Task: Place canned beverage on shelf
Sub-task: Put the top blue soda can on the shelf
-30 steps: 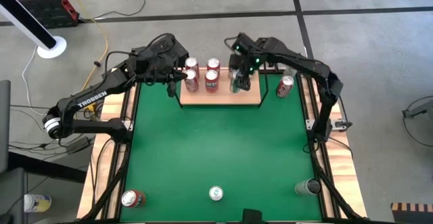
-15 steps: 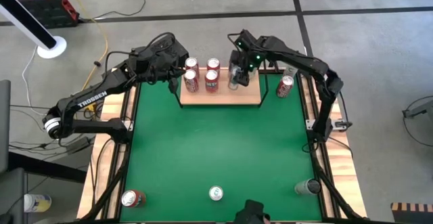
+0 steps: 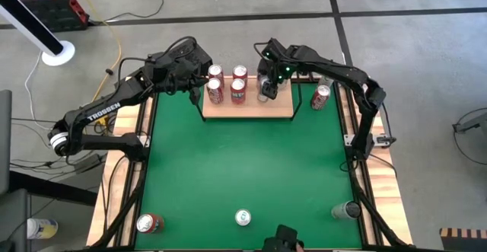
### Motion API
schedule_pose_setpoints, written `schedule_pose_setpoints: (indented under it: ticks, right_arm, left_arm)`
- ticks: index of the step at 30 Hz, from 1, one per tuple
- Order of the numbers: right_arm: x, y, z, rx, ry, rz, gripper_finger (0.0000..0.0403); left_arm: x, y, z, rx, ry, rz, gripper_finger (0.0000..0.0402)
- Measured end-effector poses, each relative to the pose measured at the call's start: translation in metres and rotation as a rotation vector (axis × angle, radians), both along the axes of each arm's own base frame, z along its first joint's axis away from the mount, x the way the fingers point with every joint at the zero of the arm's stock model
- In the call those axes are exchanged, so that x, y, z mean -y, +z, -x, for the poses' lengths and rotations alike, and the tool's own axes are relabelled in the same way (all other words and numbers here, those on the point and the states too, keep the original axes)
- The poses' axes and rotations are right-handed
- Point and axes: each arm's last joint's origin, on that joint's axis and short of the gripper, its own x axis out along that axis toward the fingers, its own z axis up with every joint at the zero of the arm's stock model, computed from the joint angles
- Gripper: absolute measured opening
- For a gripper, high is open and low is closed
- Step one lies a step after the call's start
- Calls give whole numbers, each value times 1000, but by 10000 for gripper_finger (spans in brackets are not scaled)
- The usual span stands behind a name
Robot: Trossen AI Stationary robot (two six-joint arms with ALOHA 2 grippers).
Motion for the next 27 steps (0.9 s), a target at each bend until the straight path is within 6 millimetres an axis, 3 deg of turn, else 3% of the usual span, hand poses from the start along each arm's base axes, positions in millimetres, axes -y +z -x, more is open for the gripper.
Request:
schedule_pose_setpoints:
  ticks: [7,10,14,18,22,27]
  right_arm:
    - [-1,1,-2,17,-3,4,347]
    - [-1,1,-2,17,-3,4,366]
    - [-1,2,-2,19,-18,-4,368]
    - [-4,18,2,2,-25,-24,364]
    - [-14,37,6,-27,-6,-48,362]
    - [-32,44,14,10,80,-201,357]
  left_arm:
    - [0,0,0,0,-1,0,0]
    - [0,0,0,0,-3,1,0]
    - [0,0,0,1,-8,2,0]
    - [0,0,0,0,-9,0,0]
    - [0,0,0,-9,-16,-17,0]
    - [1,0,0,-12,-25,-14,0]
